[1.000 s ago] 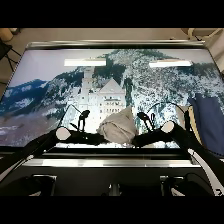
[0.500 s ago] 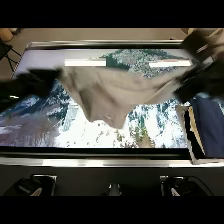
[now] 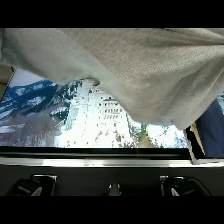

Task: Fold the shirts.

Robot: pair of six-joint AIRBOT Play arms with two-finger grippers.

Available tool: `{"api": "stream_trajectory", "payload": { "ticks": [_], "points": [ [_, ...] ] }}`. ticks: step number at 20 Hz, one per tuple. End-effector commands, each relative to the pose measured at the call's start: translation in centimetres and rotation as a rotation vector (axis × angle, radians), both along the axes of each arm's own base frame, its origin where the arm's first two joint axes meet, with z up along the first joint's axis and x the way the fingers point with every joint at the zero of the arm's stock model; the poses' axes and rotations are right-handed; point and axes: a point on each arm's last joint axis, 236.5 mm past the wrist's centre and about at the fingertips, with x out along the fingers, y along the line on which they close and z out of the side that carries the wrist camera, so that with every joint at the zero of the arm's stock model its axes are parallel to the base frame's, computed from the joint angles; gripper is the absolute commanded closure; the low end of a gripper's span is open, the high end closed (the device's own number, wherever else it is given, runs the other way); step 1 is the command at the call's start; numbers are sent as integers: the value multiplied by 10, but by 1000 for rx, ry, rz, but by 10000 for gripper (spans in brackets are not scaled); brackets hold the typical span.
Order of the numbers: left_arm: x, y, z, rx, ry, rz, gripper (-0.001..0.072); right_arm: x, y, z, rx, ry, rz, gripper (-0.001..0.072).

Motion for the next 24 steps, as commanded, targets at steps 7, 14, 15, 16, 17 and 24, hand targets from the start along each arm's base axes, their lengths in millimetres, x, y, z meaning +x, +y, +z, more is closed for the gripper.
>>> {"api": "stream_trajectory", "payload": {
  "ticks": [7, 14, 15, 16, 17, 24],
  "points": [
    [151, -2, -121, 227, 284, 186, 685, 34, 22, -235, -120, 923, -18, 687],
    [293, -3, -320, 332, 676, 225, 684, 192, 97, -425, 130, 927, -22, 686],
    [301, -10, -347, 317, 737, 203, 683, 208, 107, -439, 188, 908, -21, 686],
    [305, -16, -369, 294, 793, 180, 683, 216, 117, -453, 249, 911, -24, 686],
    [307, -23, -390, 266, 854, 153, 683, 220, 125, -465, 305, 928, -30, 685],
    [246, -27, -474, 321, 1299, -17, 185, 208, 84, -436, 298, 1011, 36, 129]
  ]
}}
